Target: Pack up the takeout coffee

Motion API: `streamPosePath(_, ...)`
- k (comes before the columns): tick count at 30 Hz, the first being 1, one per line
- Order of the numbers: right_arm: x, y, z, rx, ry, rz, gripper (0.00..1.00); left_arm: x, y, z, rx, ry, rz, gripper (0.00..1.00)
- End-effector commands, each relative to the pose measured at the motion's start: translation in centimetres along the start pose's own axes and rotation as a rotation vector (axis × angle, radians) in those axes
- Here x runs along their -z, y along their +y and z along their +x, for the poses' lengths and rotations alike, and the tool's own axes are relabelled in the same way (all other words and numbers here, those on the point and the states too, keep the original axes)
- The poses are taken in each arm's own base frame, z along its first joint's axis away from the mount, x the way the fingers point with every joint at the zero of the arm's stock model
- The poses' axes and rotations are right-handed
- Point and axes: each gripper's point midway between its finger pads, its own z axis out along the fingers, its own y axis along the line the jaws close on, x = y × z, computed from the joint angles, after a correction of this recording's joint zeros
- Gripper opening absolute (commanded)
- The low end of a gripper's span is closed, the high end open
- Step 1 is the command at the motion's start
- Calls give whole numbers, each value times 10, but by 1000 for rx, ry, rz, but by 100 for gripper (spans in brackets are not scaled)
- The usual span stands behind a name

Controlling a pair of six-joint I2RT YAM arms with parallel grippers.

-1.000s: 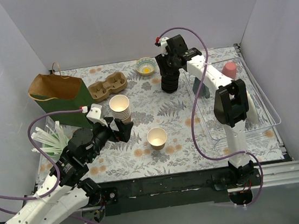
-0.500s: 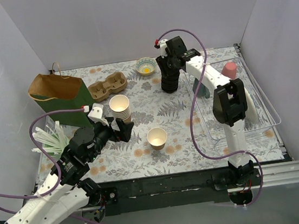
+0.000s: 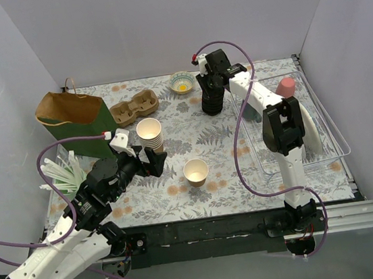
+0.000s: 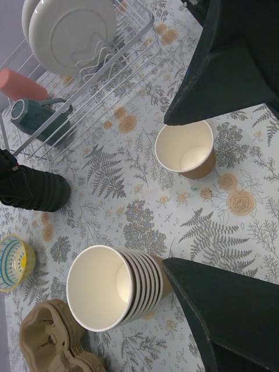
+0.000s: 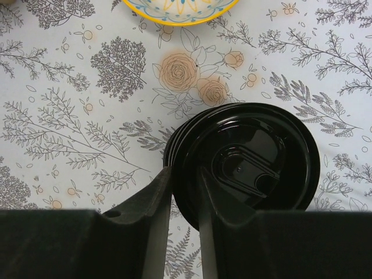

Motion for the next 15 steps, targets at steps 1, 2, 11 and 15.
streamPosePath(1,20,-1,-34,12,-94,-8,29,0,3,0,-17,-2,-8,98)
streamPosePath(2,21,-1,-35,13,-99,-7,29,0,2,0,-17,-3,-6,98)
streamPosePath(11,37,-5,-49,21,-140,24,27,-1,2,1,-20,3,-3,98)
streamPosePath(15,41,-4,-52,22,-148,20,30,-1,2,2,-21,7,-4,98)
